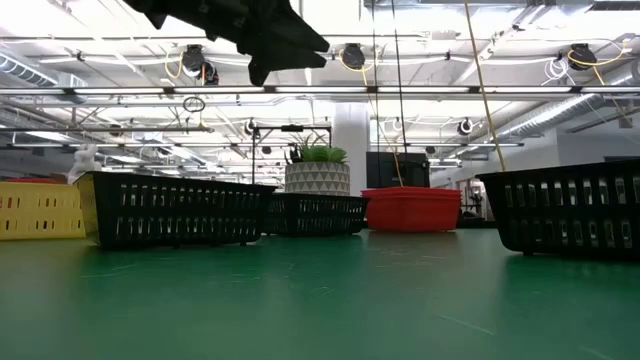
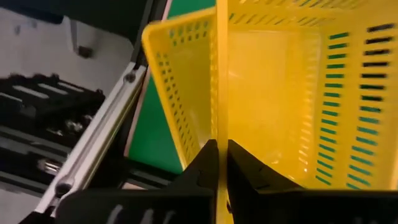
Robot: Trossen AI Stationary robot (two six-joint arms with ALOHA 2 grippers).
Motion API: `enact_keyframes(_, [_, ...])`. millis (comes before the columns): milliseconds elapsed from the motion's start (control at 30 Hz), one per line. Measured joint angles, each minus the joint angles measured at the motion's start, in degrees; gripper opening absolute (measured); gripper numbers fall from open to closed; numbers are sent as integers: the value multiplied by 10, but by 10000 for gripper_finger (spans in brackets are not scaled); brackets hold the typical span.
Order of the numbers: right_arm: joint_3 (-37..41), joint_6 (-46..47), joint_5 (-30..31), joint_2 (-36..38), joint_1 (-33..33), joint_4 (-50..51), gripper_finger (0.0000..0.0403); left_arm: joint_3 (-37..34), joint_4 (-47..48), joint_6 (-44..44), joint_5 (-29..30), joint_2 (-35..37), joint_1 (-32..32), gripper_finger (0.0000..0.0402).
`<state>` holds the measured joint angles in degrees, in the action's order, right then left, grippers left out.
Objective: Stack baskets by color
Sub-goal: Stack the top right yellow bin on the bottom right yellow bin
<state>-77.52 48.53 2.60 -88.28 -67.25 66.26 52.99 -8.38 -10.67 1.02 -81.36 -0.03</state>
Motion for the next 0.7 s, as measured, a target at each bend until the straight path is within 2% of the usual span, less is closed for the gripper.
enact_keyframes(267, [0, -31, 1, -27, -21, -1, 6, 0, 1, -11, 7, 0, -2, 131])
enact_keyframes(533, [0, -30, -17, -21, -20, -4, 7, 0, 26, -8, 21, 0, -9, 131])
enact_keyframes(700, [-23, -30, 1, -19, -20, 61, 8, 0, 27, -10, 22, 0, -9, 131])
